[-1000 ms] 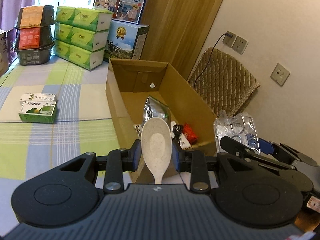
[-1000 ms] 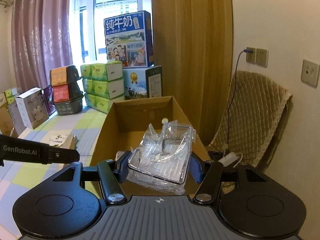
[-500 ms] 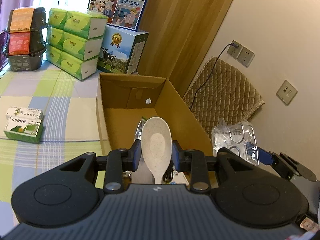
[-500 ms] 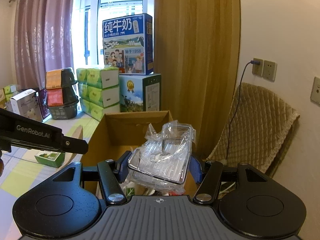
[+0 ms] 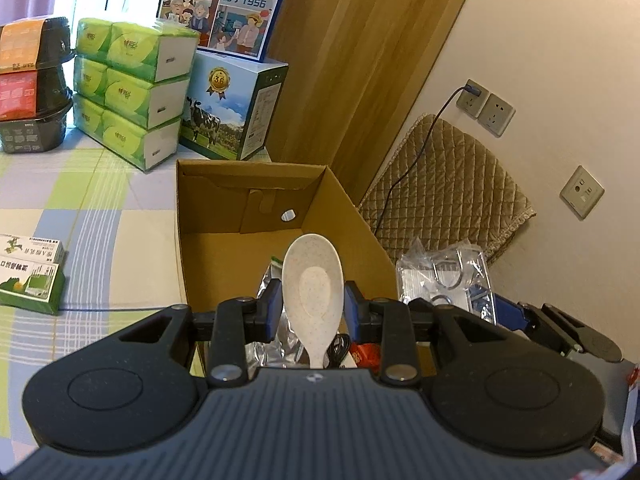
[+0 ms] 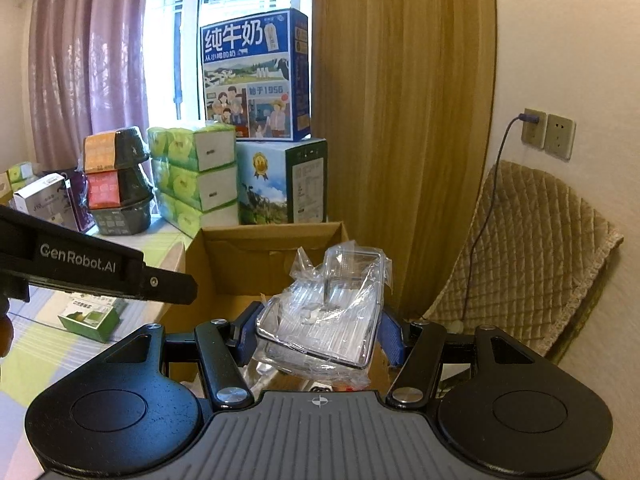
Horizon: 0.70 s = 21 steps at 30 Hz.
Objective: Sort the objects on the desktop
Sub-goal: 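Open left tool to drop spoon into box while right tool releases rack bag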
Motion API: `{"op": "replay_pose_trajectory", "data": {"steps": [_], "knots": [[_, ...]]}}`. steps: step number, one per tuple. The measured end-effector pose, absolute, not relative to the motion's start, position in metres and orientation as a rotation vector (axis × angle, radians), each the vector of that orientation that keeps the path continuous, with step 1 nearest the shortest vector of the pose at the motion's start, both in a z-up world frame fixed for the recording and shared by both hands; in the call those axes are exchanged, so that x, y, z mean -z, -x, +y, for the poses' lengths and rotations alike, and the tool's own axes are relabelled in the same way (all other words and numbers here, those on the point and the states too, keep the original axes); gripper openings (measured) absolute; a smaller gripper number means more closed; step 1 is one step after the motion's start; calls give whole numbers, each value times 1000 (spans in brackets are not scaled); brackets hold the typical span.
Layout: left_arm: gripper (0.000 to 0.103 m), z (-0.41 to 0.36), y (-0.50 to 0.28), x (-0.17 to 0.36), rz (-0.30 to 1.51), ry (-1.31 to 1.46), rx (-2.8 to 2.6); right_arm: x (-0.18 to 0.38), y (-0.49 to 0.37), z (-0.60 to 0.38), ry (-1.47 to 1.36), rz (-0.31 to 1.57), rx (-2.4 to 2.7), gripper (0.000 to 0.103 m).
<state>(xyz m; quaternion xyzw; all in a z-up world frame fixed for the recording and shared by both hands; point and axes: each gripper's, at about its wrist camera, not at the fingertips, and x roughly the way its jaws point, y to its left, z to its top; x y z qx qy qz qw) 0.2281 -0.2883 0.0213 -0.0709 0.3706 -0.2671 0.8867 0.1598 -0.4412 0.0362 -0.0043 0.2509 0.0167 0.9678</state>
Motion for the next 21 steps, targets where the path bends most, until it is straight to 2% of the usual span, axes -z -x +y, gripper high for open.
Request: {"op": "replay_pose_trajectory", "data": {"steps": [16,18,21], "knots": [[25,-292,-270,-11,794,175,535,-33,-184,-446,13,524,-17,57],[32,-293,-274,-9,807,162,523,-32,-186,-446,13,530,-16,57],[32,-289,-272,-7,797,153,528,-29,-187,-445,9,539,-17,57]]}}
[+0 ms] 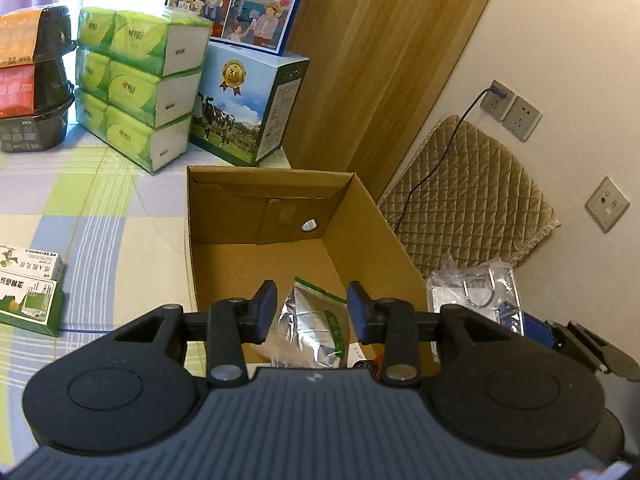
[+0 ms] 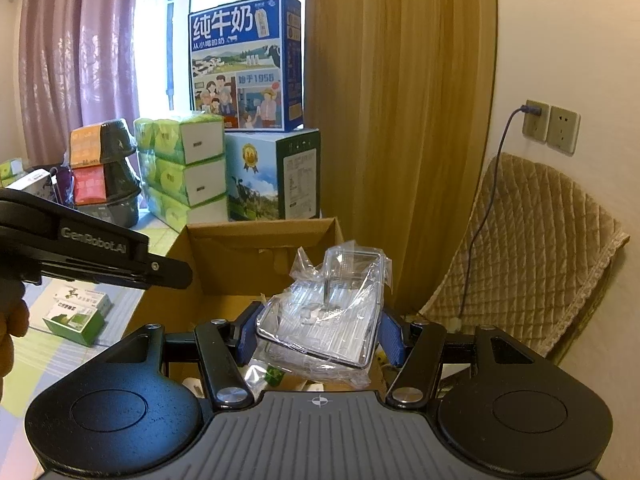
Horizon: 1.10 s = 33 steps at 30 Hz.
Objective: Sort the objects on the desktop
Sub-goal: 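Open left tool to drop spoon into box while right tool releases rack bag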
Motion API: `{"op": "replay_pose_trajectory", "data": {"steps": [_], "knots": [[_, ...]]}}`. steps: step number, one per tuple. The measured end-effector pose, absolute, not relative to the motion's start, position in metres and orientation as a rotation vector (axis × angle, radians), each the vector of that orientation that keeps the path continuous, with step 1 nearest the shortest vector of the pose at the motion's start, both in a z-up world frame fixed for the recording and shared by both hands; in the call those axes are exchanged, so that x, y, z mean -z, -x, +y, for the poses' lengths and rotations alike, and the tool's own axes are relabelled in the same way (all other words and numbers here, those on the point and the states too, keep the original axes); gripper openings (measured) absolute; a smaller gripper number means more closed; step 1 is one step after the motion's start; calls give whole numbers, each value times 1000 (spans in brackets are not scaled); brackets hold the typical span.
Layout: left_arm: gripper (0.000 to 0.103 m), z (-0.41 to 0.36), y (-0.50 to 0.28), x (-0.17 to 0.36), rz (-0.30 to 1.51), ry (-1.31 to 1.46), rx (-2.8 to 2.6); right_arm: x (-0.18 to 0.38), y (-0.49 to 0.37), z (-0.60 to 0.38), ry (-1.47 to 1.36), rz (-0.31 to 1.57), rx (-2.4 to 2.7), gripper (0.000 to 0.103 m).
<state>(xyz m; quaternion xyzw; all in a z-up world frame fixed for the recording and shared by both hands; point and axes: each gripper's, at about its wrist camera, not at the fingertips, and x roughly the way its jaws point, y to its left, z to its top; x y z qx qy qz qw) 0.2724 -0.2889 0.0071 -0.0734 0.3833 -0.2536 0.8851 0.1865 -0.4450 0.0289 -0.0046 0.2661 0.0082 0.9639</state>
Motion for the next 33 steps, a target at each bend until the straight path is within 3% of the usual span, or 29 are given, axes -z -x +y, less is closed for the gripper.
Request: {"op": "replay_pose_trajectory", "data": {"steps": [5,7,22,24,26,28,33], "knots": [[34,-274,-269,-3,811,179,519,-24,-186,-444,6,552,-18,57],[40,-267,-265,-1,812,181,514,-22,-186,-442,5,557,-22,57],[43,-240,-252,6,818,174,483,-22,-193,-427,-5,573,-50,57],[46,-239,-251,6,820,166,479,-24,-195,-425,4,574,-47,61],[49,-238,-250,6,819,160,475,-26,-193,-425,-3,566,-40,72],[56,-237,-248,6,819,156,471,-29,-191,-426,-14,558,-37,73],[58,-233,-242,4,818,150,468,-34,-182,-424,-23,554,-37,74]]}}
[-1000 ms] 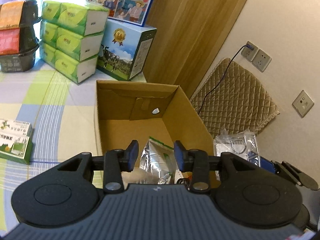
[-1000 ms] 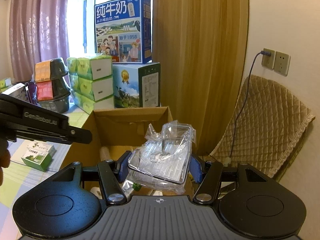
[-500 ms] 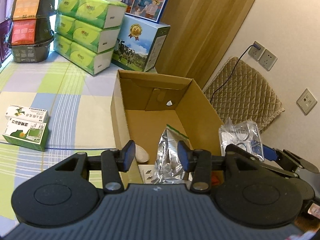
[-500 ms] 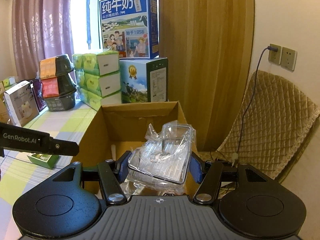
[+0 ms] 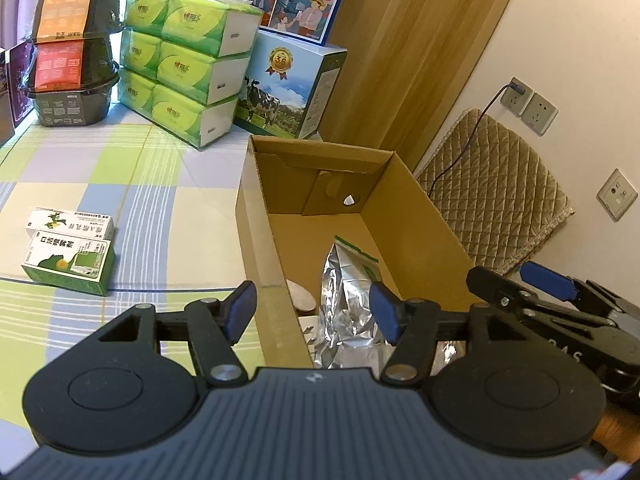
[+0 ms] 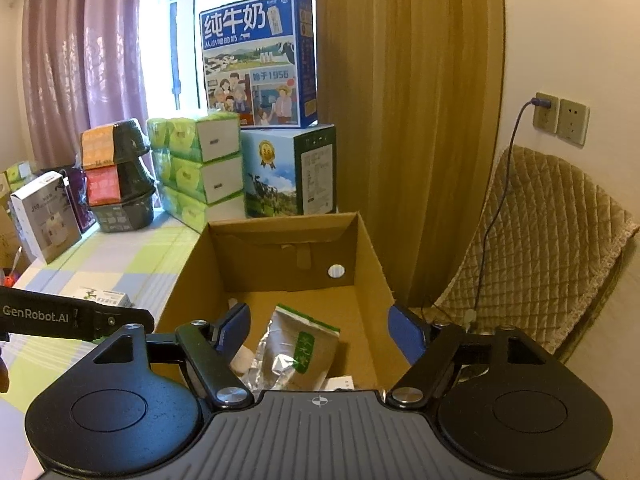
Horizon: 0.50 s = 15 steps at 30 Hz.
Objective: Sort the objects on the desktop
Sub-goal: 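Open left tool to drop spoon into box while right tool releases rack bag, then move both open tools back toward the two medicine boxes on the table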
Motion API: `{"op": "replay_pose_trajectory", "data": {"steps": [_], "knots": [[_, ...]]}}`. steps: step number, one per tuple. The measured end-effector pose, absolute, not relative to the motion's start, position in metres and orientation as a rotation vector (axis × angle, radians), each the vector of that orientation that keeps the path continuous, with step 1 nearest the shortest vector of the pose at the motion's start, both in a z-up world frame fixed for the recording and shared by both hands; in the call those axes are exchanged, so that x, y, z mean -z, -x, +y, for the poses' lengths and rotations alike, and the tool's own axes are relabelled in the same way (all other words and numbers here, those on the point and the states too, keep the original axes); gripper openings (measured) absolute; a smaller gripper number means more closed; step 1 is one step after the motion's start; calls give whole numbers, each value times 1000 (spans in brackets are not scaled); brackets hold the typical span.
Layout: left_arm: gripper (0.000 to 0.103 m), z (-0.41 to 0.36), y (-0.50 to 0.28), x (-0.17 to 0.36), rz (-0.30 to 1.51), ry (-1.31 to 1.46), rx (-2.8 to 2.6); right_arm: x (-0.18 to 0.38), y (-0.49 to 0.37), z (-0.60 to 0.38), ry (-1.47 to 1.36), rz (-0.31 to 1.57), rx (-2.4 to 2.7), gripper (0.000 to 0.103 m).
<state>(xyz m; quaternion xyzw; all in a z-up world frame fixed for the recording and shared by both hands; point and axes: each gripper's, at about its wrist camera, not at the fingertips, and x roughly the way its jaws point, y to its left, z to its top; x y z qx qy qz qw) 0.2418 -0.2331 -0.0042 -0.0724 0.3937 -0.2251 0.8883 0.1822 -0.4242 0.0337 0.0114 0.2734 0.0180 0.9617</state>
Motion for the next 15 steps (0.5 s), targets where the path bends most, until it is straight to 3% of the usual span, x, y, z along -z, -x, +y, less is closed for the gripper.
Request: {"op": "replay_pose_trajectory", "data": {"steps": [6,11,15], "knots": [[61,-226,-231,1,814,140,463,-37,-169,-420,-44,555,-37,75],[68,-215,-219,0,806,117,460,-41,-149,-412,-49,549,-34,88],[79,-195,-205,3,793,92,438,-43,-134,-401,-46,539,-44,94]]}}
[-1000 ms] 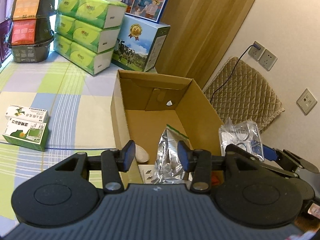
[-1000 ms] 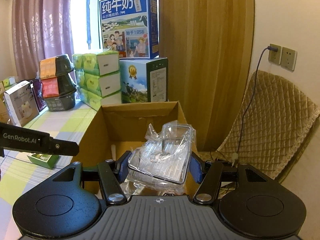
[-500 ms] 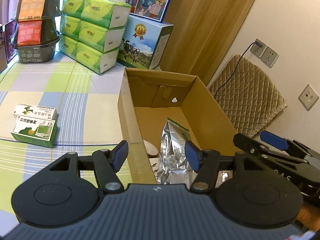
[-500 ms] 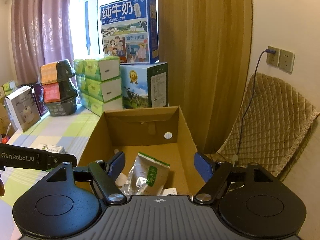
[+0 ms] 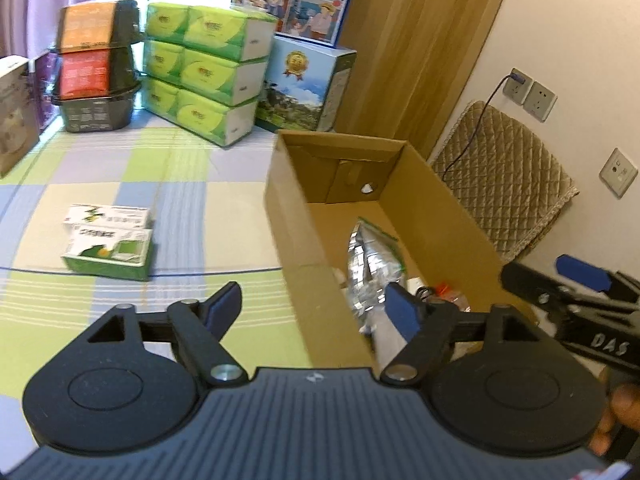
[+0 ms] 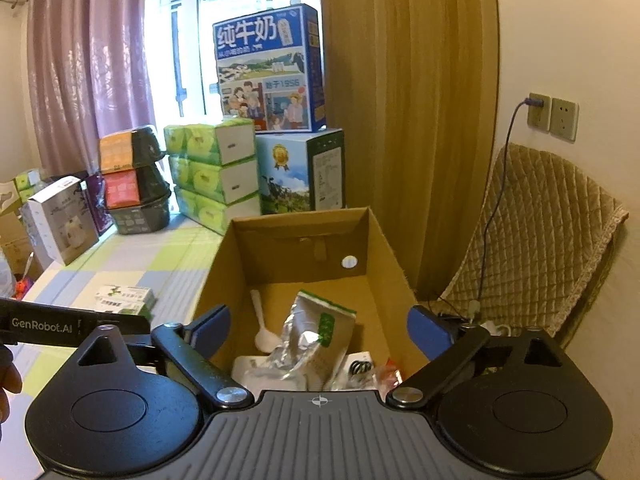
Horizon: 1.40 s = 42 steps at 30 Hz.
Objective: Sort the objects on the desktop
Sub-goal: 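Move both open tools back toward the two medicine boxes on the table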
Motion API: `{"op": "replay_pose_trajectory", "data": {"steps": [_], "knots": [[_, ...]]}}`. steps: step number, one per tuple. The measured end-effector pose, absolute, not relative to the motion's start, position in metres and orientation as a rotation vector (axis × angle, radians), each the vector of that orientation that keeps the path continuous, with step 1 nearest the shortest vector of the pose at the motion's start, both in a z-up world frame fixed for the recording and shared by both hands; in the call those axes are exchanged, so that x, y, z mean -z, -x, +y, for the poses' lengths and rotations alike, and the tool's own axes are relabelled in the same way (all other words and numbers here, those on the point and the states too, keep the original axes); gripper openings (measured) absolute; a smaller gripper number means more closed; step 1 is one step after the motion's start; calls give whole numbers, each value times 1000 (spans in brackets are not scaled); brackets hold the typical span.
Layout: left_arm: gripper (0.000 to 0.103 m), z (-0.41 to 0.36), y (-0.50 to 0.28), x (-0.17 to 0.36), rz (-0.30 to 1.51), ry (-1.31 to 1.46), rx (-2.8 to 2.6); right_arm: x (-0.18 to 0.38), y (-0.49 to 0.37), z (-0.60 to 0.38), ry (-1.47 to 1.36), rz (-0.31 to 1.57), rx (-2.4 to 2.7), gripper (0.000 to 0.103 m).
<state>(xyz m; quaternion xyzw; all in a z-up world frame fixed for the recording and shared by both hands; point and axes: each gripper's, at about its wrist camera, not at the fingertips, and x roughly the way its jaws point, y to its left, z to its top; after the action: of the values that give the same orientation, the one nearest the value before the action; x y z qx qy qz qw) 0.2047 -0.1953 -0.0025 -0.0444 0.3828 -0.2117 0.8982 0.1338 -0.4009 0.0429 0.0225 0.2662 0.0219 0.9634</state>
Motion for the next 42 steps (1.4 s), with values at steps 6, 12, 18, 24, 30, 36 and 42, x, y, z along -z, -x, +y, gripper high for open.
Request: {"op": "replay_pose_trajectory", "data": {"steps": [6,12,18,24,30,36,42], "knots": [[94,-150,-185,6,772,51,377,-45,-117,-375,-46,538,-88,101],[101,-97,-171,6,754,-2,290,-50,-105,-334,-22,528,-180,101],[101,-45,-161,7,758,-31,212,-50,-100,-290,23,529,-276,101],[101,-7,-152,2,764,-59,173,-44,-98,-254,83,544,-338,101],[101,14,-142,-10,758,-110,182,-42,-92,-229,146,550,-387,101],[101,27,-132,-14,765,-178,204,-39,-92,-210,193,568,-415,101],[101,39,-125,-23,747,-180,213,-43,-90,-195,248,583,-433,101]]}}
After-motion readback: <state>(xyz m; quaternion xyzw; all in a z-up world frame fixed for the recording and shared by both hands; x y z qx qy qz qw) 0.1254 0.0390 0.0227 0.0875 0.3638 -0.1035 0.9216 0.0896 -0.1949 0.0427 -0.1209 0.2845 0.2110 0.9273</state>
